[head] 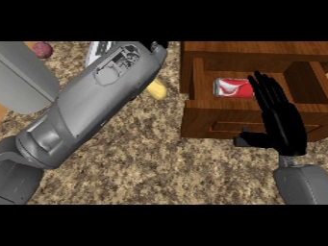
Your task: Pick up the can, place it into the drawer and close the drawer
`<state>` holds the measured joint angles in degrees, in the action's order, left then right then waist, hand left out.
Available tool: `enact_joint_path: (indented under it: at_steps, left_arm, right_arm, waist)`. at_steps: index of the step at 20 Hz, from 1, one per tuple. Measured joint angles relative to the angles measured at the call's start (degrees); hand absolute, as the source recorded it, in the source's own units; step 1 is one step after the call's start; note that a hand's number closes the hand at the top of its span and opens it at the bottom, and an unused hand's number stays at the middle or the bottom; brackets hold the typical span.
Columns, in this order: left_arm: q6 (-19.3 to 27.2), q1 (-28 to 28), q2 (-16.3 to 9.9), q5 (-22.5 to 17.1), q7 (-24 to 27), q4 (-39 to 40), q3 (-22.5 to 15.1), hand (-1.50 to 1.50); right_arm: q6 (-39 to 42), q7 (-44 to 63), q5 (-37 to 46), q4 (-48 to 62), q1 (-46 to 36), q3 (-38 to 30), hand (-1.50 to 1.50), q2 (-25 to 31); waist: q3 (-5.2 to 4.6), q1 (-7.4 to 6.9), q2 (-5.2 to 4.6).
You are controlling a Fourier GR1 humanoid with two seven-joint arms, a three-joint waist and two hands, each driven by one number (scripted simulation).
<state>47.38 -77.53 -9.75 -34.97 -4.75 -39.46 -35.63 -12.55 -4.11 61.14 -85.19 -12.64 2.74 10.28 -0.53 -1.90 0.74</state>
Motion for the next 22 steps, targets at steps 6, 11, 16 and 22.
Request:
enact_joint_path:
  at_steps: [6,11,16,22]
  left_arm:
    - [-0.39,3.11,-5.52,1.49,-4.68,-7.83,-0.62,-1.50]
    - [-1.59,5.50,-9.32,2.09,-7.10,-12.80,-0.86,-1.50]
    - [-2.23,8.47,-12.35,2.46,-8.78,-17.06,-0.47,-1.50]
    - [-1.84,12.24,-14.98,3.52,-10.90,-22.51,-0.69,-1.50]
  right_arm:
    - [-6.80,-1.83,3.45,11.12,-6.47,-2.32,-1.50,-0.15]
    - [-11.75,-2.07,6.37,20.23,-12.00,-4.51,-1.50,0.16]
    - [-16.75,-1.99,7.76,29.88,-18.72,-7.27,-1.50,0.17]
    - [-23.60,-2.15,8.82,41.43,-26.29,-10.55,-1.50,0.31]
  waist:
    - [-0.64,-0.63,0.47]
    - [-0.84,-1.43,0.44]
    - [-0.59,-1.74,0.03]
    - [-0.32,-1.92,-0.39]
